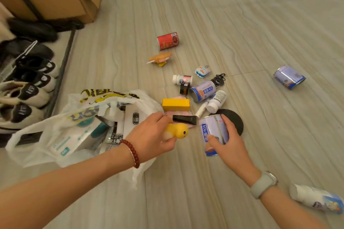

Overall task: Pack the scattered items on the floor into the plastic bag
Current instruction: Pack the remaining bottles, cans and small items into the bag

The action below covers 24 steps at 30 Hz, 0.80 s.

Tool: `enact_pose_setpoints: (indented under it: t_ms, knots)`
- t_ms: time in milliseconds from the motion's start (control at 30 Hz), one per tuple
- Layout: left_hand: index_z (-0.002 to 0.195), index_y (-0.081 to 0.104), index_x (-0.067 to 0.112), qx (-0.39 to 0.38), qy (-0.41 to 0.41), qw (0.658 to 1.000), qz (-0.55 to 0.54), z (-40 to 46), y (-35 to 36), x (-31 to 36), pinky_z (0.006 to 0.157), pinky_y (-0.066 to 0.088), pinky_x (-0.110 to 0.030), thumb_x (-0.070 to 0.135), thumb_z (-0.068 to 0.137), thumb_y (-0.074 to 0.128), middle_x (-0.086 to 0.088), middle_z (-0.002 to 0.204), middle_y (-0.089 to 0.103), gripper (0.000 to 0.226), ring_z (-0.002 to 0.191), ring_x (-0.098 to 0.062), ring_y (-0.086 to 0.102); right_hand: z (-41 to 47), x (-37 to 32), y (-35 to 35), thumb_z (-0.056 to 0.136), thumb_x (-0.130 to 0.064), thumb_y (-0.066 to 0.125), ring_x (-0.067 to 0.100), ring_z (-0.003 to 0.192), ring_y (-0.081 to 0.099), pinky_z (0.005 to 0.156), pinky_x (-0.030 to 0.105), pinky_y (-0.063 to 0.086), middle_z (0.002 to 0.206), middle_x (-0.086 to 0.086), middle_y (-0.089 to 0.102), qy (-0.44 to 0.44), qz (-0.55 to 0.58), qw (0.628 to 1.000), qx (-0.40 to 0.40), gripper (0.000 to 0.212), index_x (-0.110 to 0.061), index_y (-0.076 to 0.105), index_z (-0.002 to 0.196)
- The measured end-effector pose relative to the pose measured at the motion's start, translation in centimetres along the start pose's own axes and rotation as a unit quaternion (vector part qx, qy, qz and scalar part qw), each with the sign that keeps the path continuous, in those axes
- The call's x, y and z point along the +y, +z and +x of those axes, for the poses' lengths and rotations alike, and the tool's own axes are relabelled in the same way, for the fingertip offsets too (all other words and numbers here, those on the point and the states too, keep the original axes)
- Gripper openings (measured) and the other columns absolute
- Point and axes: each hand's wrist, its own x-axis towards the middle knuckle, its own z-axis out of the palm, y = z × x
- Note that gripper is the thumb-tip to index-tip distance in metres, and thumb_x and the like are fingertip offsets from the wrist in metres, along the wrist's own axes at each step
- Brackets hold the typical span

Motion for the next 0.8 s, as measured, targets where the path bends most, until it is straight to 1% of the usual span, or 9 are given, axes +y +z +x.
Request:
enact_pose_setpoints:
  t_ms: [100,167,233,400,500,567,633,700,800]
  knots:
    - [0.104,0.060,0.012,0.076,-0.126,0.989,-0.028,-3.8,-1.7,-3.6,0.065,0.045,-0.028,0.047,0.073,0.055,-0.003,0.094,0.055,0.046,0.078,-0.018,0.053,0.8,-4.2,3.1,0.084,-0.019,0.062,0.006,0.102,0.056,0.076,0.011,0.047,0.125,-0.007,0.050,0.002,0.047,0.997,-0.068,0.063,-0.023,0.031,0.138]
    - [0.106,0.058,0.012,0.130,-0.269,0.951,-0.086,-6.2,-1.6,-6.2,0.068,0.039,-0.023,0.035,0.077,0.067,-0.001,0.095,0.054,0.038,0.081,-0.015,0.049,0.9,-6.6,5.4,0.084,-0.026,0.062,0.011,0.107,0.057,0.086,0.026,0.050,0.129,-0.004,0.051,-0.009,0.038,0.991,-0.125,0.063,-0.026,0.030,0.139]
    - [0.102,0.059,0.012,0.173,-0.380,0.897,-0.142,-8.3,-0.8,-8.6,0.061,0.036,-0.021,0.031,0.076,0.070,-0.004,0.092,0.059,0.033,0.080,-0.017,0.052,0.5,-8.7,7.7,0.082,-0.029,0.062,0.010,0.112,0.050,0.089,0.023,0.042,0.126,-0.008,0.048,-0.065,-0.050,0.981,-0.175,0.066,-0.026,0.028,0.139]
    - [0.114,0.056,0.007,0.247,-0.488,0.814,-0.199,-10.5,1.5,-12.6,0.076,0.036,-0.026,0.028,0.075,0.073,-0.012,0.107,0.061,0.048,0.093,-0.023,0.054,0.9,-10.5,14.4,0.082,-0.039,0.053,0.028,0.115,0.045,0.088,0.035,0.040,0.124,0.010,0.047,-0.253,-0.374,0.853,-0.261,0.075,-0.026,0.011,0.143]
    - [0.115,0.053,0.005,0.250,-0.472,0.819,-0.212,-9.2,2.6,-13.4,0.076,0.037,-0.025,0.019,0.077,0.071,-0.012,0.111,0.055,0.044,0.095,-0.024,0.054,3.0,-9.5,18.0,0.085,-0.035,0.049,0.034,0.105,0.048,0.081,0.039,0.043,0.118,0.020,0.048,-0.328,-0.503,0.750,-0.277,0.074,-0.028,0.006,0.145]
    - [0.118,0.051,0.005,0.245,-0.458,0.827,-0.216,-8.3,3.4,-13.7,0.084,0.041,-0.025,0.011,0.079,0.068,-0.012,0.117,0.048,0.043,0.098,-0.022,0.052,4.8,-8.4,19.3,0.082,-0.028,0.053,0.033,0.091,0.055,0.072,0.038,0.047,0.105,0.021,0.057,-0.422,-0.553,0.679,-0.234,0.064,-0.025,0.028,0.141]
    - [0.122,0.050,0.006,0.230,-0.438,0.848,-0.189,-7.9,4.4,-14.2,0.096,0.040,-0.029,0.009,0.081,0.065,-0.013,0.121,0.047,0.044,0.109,-0.024,0.050,6.1,-7.3,19.7,0.079,-0.016,0.045,0.027,0.070,0.060,0.059,0.032,0.047,0.081,0.012,0.063,-0.512,-0.573,0.620,-0.157,0.042,-0.019,0.056,0.120]
    - [0.128,0.047,0.007,0.196,-0.429,0.868,-0.157,-7.9,5.1,-14.6,0.102,0.036,-0.032,0.014,0.084,0.062,-0.012,0.126,0.046,0.046,0.117,-0.026,0.046,7.6,-6.2,19.5,0.081,-0.009,0.035,0.024,0.068,0.060,0.060,0.032,0.045,0.077,0.007,0.065,-0.571,-0.570,0.579,-0.111,0.036,-0.016,0.061,0.105]
    - [0.132,0.043,0.008,0.166,-0.414,0.885,-0.138,-8.5,5.5,-14.4,0.103,0.033,-0.032,0.018,0.088,0.056,-0.010,0.134,0.045,0.047,0.122,-0.025,0.042,8.5,-5.6,18.7,0.082,-0.009,0.041,0.025,0.081,0.064,0.071,0.035,0.047,0.092,0.008,0.068,-0.593,-0.583,0.549,-0.079,0.036,-0.021,0.060,0.110]
